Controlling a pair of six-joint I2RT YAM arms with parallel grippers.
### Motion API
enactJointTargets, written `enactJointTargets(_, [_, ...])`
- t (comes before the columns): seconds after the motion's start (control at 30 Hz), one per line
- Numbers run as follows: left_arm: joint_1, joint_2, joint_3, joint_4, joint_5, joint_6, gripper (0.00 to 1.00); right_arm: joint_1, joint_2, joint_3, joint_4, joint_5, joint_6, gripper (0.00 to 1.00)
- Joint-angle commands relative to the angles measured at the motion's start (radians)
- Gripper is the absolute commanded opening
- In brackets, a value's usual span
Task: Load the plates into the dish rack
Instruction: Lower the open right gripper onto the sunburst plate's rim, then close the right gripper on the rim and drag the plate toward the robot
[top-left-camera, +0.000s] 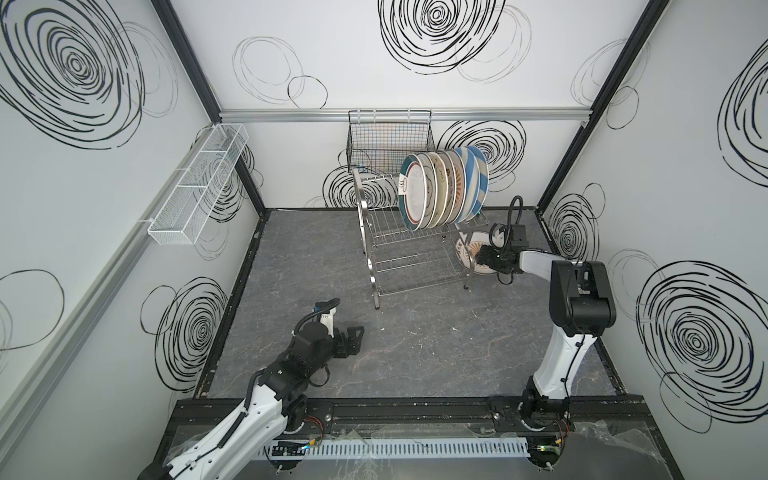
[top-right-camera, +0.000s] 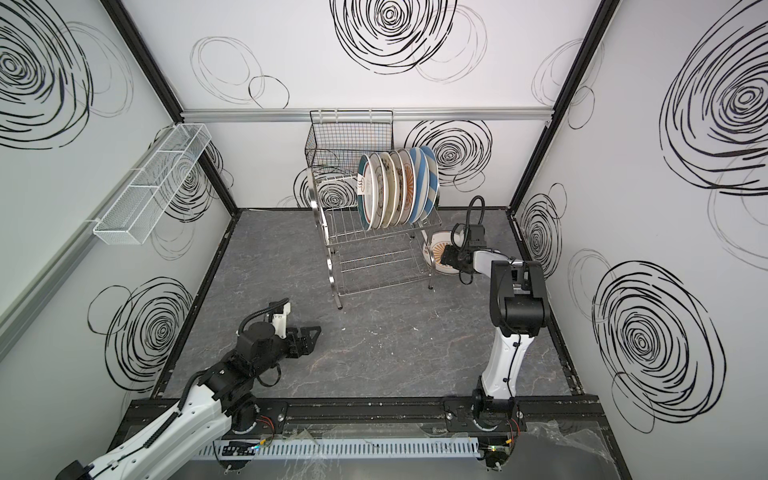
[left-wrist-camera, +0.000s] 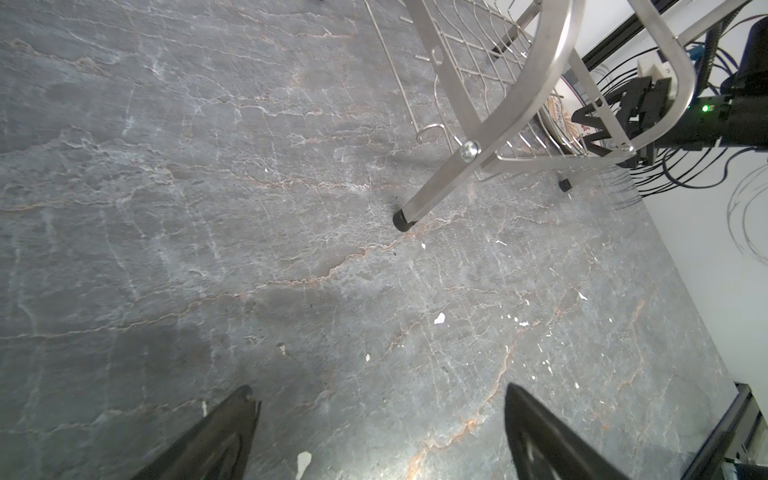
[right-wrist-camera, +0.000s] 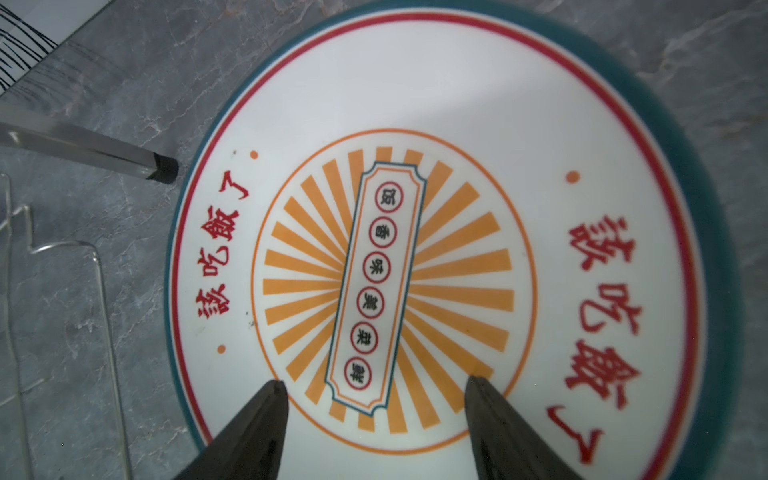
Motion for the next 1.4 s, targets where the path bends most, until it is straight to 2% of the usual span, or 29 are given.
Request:
enactJointTargets(0.0, [0.001,-0.004,-0.006,0.038,0.002,0.004,0.96,0.003,-0.034,-0.044,-0.053,0.023,-0.014,0.72])
enactJointTargets(0.47, [-0.001,-0.022,-0.010,0.035,0.007,0.004,0.96,-0.013,-0.212,-0.259,-0.100,0.087,0.014,0.72])
enactJointTargets(0.73, [-0.006,-0.019,-0.009,0.042,0.018,0.009,0.96,-0.010,-0.377,-0.363,-0.155,0.134,0.020,0.72])
enactJointTargets(0.93, [-0.009,-0.026,-0.010,0.039,0.015,0.009,0.96,-0.005,-0.482,-0.483,-0.136,0.079,0.048,0.72])
enactJointTargets(1.0, [-0.011,-0.030,-0.011,0.040,0.016,0.009,0.96,0.013,-0.498,-0.495,-0.151,0.108,0.048,0.72])
enactJointTargets(1.23, [-0.016,-0.028,-0.009,0.037,0.011,0.009,0.96,0.047,-0.556,-0.449,-0.166,0.095,0.057,0.72])
enactJointTargets(1.37, [-0.016,-0.035,-0.010,0.035,0.007,0.009,0.96,0.054,-0.527,-0.439,-0.121,0.114,0.046,0.73])
